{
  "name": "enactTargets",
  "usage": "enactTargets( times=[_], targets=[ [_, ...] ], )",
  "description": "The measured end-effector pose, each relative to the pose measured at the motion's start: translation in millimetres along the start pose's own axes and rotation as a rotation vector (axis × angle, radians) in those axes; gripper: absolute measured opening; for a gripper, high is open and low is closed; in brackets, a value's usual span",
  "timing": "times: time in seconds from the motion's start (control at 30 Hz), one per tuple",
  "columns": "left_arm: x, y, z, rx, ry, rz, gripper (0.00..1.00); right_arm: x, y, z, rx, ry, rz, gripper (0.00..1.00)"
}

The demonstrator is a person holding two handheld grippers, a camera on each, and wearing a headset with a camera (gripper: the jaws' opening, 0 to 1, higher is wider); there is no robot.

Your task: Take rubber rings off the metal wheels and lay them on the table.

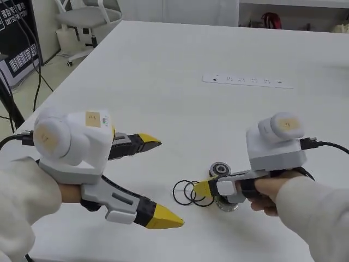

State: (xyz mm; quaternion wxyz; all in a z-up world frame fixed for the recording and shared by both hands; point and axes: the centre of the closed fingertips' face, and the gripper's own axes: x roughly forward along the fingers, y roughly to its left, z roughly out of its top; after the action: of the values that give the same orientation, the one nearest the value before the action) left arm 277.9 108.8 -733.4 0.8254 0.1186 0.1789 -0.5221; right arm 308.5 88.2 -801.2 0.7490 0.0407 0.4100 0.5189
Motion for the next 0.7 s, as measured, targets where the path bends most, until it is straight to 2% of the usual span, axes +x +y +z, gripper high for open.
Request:
enactTargets(
  times=[0.17,0.4,0.53,0.7],
  targets=[
    [0.2,-1.2,-1.2,0.004,0.007,-0.006,0.93,0.1,0.1,-2.3,-0.112,0.036,-0.049,0.01],
    [0.2,-1.9,-2.4,0.005,0.014,-0.011,0.91,-0.6,-3.2,-1.7,-0.137,0.052,-0.056,0.05],
    [-0.4,-0.3,-1.6,0.004,0.01,-0.004,0.91,-6.6,-9.0,4.7,-0.161,0.039,-0.079,0.05],
    [-0.9,0.8,-0.4,0.006,0.006,0.002,0.91,-18.6,-12.3,19.9,-0.157,-0.017,-0.1,0.06]
  ],
)
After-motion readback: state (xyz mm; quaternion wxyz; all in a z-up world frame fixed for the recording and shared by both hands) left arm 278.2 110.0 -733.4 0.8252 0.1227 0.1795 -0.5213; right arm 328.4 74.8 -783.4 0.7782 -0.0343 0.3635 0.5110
